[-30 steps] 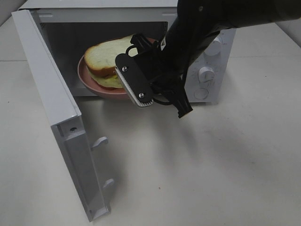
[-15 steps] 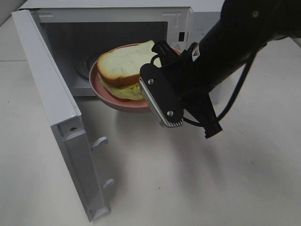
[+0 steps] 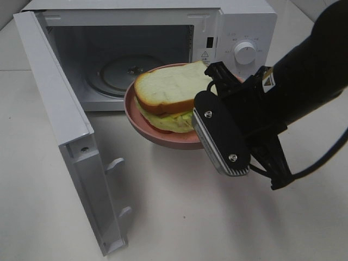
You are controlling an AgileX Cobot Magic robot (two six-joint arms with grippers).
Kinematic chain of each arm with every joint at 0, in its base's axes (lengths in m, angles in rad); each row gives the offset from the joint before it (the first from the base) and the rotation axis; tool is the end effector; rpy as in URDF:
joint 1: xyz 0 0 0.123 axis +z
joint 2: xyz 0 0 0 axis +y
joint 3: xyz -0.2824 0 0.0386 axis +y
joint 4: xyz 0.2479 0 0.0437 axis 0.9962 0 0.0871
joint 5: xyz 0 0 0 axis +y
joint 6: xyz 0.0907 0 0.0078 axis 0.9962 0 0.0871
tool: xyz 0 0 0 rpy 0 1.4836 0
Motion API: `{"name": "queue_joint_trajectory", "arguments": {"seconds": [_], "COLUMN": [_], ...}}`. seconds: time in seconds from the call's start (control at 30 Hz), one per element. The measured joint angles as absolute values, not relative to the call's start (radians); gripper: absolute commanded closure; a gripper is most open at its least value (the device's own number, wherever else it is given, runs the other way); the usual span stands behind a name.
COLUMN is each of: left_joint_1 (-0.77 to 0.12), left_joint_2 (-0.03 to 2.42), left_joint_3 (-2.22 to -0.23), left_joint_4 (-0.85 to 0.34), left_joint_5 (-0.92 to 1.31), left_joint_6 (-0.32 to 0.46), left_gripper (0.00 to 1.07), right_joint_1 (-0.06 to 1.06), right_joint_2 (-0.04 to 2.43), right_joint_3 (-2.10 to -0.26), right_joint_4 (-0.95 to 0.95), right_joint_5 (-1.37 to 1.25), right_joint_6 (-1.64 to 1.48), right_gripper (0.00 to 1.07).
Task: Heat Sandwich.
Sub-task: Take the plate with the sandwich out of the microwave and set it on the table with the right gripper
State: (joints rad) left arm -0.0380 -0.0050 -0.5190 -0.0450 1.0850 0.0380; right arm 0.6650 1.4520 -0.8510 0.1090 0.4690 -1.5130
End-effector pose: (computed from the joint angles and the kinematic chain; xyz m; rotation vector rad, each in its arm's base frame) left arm -0.0090 -0.0033 0.2805 0.0810 2.0426 -0.0538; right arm 0.2211 0.1791 0.2282 -2.2227 1.2814 -0.2273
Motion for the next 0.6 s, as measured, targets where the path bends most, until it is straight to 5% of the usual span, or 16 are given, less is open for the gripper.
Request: {"name": "queue_joint_trajectory", "arguments": {"seconds": [0.6], "left_joint_1": [-0.038], "left_joint_2": [-0.005], "left_joint_3": [-0.519], "left_joint_4": [-0.045], "left_joint_5": [1.085], "left_joint_6": [0.038], "left_gripper": [0.09], "right_joint_1": [0.665], "right_joint_2": [1.267], "right_joint_3": [-0.704], "right_joint_4": [0.108], "right_joint_5": [0.472], "right_joint_6": [-1.448], "right_gripper": [1.07]}}
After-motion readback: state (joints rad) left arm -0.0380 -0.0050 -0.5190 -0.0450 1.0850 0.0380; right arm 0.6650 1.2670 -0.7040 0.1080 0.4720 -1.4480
